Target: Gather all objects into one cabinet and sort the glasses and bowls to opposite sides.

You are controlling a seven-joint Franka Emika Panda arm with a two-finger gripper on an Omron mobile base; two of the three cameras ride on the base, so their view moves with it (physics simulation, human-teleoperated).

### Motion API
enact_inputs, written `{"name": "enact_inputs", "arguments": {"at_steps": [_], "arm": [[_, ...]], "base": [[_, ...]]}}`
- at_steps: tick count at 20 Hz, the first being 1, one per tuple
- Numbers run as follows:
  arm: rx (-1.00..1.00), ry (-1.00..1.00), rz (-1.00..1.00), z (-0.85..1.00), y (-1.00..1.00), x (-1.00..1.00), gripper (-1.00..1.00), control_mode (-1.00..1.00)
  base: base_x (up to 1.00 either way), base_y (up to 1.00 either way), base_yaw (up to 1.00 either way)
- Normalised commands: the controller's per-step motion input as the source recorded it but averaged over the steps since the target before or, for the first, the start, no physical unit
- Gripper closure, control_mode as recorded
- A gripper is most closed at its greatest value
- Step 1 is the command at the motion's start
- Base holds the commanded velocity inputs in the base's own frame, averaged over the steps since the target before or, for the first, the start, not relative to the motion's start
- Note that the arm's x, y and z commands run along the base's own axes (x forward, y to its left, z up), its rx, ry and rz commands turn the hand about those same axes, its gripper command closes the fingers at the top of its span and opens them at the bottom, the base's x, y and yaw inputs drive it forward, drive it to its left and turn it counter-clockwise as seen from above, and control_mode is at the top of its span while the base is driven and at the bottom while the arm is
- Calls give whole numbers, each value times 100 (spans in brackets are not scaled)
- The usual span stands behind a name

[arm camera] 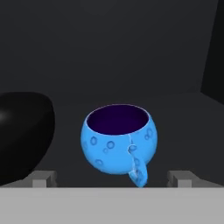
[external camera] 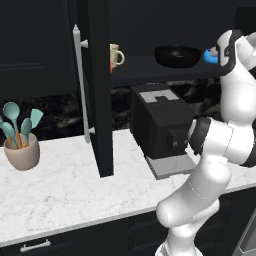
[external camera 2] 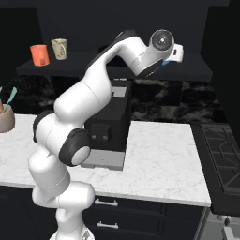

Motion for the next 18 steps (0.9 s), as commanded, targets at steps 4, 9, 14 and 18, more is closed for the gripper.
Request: {"name": "enact_inputs", "arguments": {"at_steps": [4, 9, 14, 18], "arm": [[0, 0, 3, -2, -9, 2, -100, -100], [0, 0, 5, -7, -5, 1, -100, -100], [0, 0, 6, -10, -5, 4, -100, -100], [0, 0, 5, -9, 0, 15, -100, -100]], "base": [[0, 0, 0], [0, 0, 0], [0, 0, 0], [0, 0, 0]]}}
